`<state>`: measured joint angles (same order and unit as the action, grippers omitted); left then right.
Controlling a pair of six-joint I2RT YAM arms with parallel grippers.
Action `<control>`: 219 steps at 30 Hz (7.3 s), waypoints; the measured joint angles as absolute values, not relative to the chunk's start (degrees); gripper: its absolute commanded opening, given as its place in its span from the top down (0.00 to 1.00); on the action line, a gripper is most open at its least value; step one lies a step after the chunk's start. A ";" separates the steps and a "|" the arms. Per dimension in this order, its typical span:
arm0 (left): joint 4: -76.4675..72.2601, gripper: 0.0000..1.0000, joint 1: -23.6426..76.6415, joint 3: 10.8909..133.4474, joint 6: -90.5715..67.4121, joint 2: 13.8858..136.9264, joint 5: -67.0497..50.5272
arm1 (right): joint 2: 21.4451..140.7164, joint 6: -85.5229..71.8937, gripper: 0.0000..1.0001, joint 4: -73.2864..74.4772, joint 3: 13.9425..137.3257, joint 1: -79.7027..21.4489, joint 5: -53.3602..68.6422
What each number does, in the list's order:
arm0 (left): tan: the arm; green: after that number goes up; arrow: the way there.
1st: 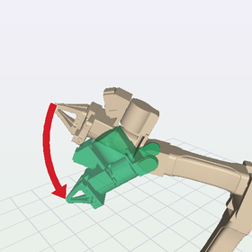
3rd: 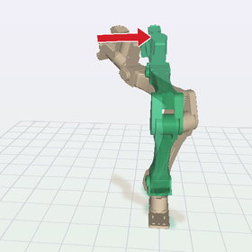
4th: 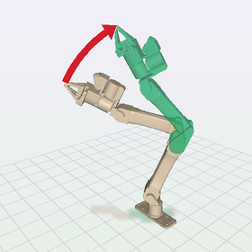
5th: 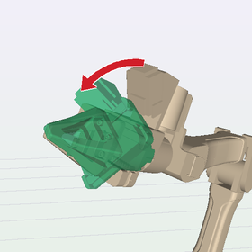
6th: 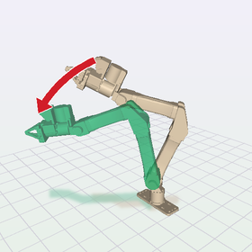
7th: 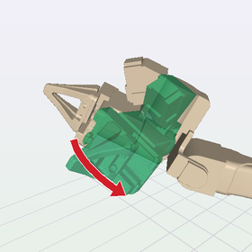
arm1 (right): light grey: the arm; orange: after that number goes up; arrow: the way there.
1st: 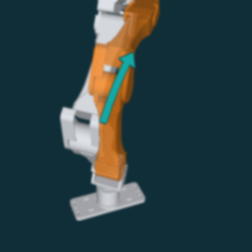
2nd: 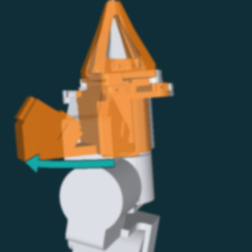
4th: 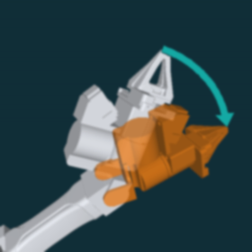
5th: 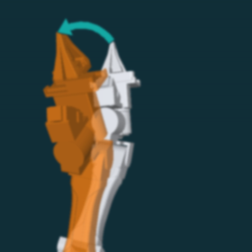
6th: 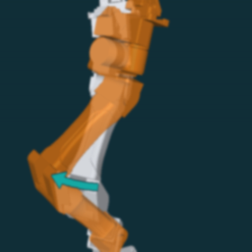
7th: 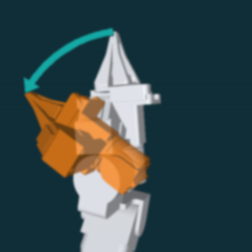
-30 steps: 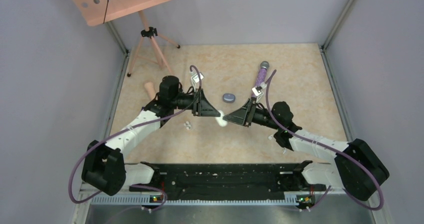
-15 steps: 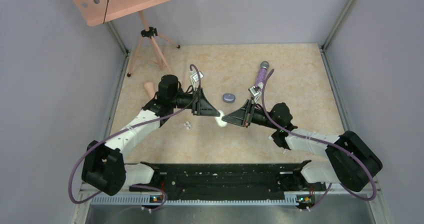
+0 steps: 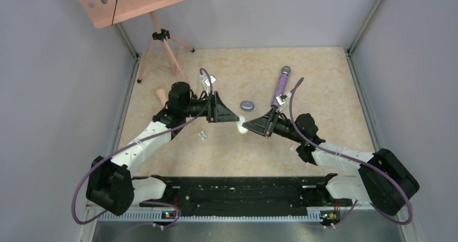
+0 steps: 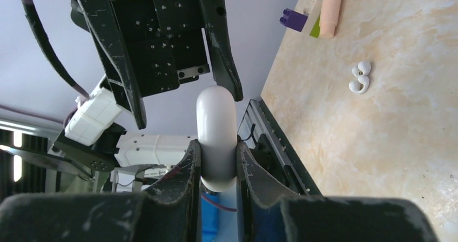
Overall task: Insert the wireless bluetooth earbuds into the charging case
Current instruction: Open the charging case.
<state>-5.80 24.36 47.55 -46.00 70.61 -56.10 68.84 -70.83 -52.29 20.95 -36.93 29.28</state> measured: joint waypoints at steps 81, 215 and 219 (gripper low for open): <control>10.07 1.00 17.19 42.24 -45.43 63.48 -54.15 | 55.11 -60.34 0.42 -22.24 24.25 -36.23 16.91; -4.82 0.61 16.14 31.35 -53.01 52.56 -56.49 | 76.18 -58.37 1.00 -28.34 37.85 -47.13 27.29; -4.93 0.61 16.08 31.27 -53.78 52.56 -56.49 | 76.18 -58.37 1.00 -28.34 37.85 -47.13 27.31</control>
